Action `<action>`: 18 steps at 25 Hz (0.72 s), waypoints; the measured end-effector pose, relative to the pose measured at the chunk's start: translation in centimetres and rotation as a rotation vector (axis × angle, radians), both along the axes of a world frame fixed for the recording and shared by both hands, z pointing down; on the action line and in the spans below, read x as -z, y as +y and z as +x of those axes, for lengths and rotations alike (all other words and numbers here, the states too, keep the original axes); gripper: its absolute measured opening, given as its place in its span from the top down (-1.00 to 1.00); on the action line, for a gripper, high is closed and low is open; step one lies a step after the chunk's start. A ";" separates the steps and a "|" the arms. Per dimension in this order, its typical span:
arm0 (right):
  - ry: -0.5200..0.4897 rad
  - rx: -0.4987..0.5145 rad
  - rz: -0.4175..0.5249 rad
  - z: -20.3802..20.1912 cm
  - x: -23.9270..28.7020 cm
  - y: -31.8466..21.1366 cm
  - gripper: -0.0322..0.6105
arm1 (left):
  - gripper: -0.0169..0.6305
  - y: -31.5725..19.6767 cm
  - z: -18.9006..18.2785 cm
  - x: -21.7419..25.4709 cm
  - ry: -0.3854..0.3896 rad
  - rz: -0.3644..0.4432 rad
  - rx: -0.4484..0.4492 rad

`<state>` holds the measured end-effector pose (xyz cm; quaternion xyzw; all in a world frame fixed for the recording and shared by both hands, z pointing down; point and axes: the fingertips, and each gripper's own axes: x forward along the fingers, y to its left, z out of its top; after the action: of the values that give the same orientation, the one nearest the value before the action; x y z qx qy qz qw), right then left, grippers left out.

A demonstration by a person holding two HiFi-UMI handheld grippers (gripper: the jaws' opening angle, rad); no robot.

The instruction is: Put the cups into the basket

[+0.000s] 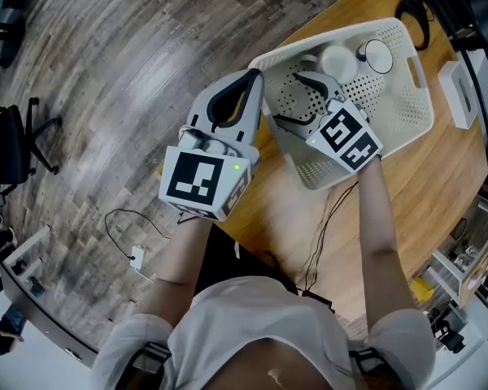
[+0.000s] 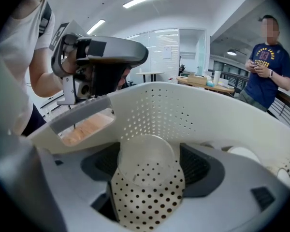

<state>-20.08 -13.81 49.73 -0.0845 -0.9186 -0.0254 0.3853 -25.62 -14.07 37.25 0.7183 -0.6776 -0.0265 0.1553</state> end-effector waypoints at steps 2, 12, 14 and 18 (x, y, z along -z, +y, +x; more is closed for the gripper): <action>-0.001 -0.001 0.007 0.0 0.0 -0.1 -0.23 | 0.93 -0.1 0.0 -0.1 -0.001 -0.004 -0.003; 0.026 0.052 0.027 0.5 1.1 0.2 -0.23 | 0.93 0.0 -0.1 0.2 -0.001 0.000 -0.005; 0.018 0.051 0.035 0.6 1.9 0.1 -0.23 | 0.93 0.0 0.1 0.6 -0.002 0.004 -0.006; -0.004 0.022 0.054 0.6 3.6 -0.4 -0.23 | 0.93 0.2 0.5 1.7 -0.003 0.017 -0.015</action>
<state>-19.50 -14.25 46.10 -0.0841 -0.9174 -0.0544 0.3852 -25.07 -13.91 35.58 0.7248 -0.6721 -0.0297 0.1483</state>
